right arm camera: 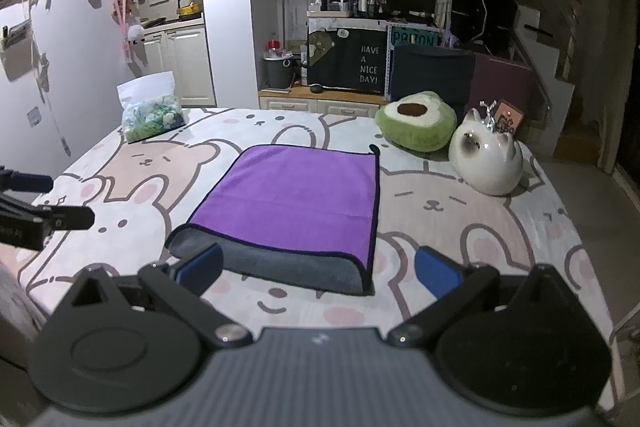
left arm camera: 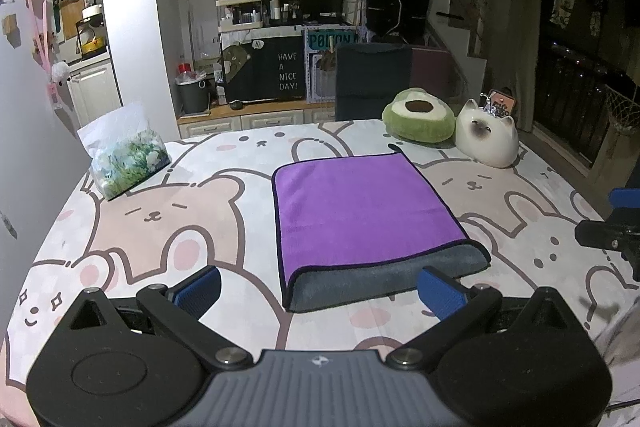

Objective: Fold towel

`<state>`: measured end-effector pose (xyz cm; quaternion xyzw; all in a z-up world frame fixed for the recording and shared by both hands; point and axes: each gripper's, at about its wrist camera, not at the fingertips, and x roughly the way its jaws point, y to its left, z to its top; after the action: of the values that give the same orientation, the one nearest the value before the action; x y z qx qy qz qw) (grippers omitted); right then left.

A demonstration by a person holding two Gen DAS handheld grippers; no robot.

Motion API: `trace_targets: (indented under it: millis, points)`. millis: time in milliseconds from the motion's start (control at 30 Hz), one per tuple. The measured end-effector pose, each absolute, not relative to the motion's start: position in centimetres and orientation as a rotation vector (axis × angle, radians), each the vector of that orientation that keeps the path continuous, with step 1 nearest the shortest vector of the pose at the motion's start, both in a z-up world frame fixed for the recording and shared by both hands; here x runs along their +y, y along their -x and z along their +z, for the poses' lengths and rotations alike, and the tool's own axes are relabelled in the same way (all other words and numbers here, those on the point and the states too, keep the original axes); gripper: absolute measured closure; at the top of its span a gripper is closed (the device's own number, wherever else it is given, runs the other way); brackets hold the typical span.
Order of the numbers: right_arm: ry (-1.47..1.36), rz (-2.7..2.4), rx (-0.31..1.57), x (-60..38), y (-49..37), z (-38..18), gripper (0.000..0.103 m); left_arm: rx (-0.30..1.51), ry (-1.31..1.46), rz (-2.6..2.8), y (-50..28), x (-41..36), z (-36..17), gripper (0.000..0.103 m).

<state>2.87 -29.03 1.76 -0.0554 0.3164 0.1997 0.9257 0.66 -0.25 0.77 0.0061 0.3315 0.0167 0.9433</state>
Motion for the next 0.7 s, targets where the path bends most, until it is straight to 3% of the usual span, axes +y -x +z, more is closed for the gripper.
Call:
trace_targets:
  millis: [700]
  points:
    - [0.113,0.423,0.656,-28.5,-6.4,1.0,0.000,0.674,-0.015,-0.002,-4.7,-0.1,-1.3,0.000]
